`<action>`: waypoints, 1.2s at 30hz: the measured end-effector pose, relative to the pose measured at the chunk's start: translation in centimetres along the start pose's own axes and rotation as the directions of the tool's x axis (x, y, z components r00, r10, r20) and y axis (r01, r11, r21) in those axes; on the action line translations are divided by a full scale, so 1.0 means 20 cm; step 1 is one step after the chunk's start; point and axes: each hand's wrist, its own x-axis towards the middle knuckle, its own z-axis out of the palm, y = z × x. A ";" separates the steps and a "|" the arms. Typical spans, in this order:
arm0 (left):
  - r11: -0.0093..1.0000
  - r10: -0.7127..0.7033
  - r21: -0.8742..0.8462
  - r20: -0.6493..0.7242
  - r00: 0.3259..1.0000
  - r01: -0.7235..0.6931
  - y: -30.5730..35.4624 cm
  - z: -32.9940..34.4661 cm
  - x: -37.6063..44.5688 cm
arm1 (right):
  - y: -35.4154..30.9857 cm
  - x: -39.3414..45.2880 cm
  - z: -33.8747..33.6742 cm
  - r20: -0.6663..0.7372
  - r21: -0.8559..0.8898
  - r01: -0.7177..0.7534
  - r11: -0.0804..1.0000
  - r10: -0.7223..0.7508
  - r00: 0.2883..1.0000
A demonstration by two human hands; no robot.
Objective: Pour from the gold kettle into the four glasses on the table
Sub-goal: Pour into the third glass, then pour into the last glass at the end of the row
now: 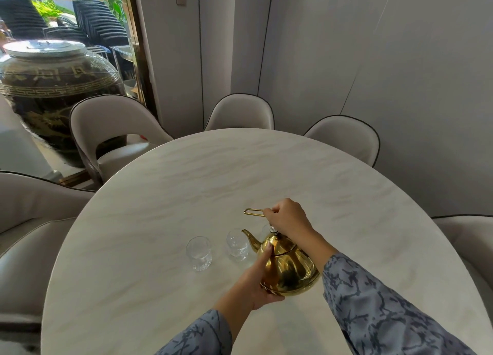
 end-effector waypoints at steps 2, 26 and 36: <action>1.000 0.020 0.009 -0.007 1.000 -0.020 0.00 -0.01 -0.01 | 0.00 -0.02 -0.01 -0.013 0.033 0.010 0.999 -0.009 1.000; 0.967 -0.022 -0.253 -0.021 1.000 0.016 0.01 -0.28 -0.27 | -0.43 -0.10 0.20 0.121 -0.119 0.129 0.984 -0.115 0.986; 0.934 -0.061 -0.347 0.095 0.994 0.090 0.05 -0.31 -0.26 | -0.57 -0.07 0.21 0.169 -0.229 0.126 0.965 -0.088 0.982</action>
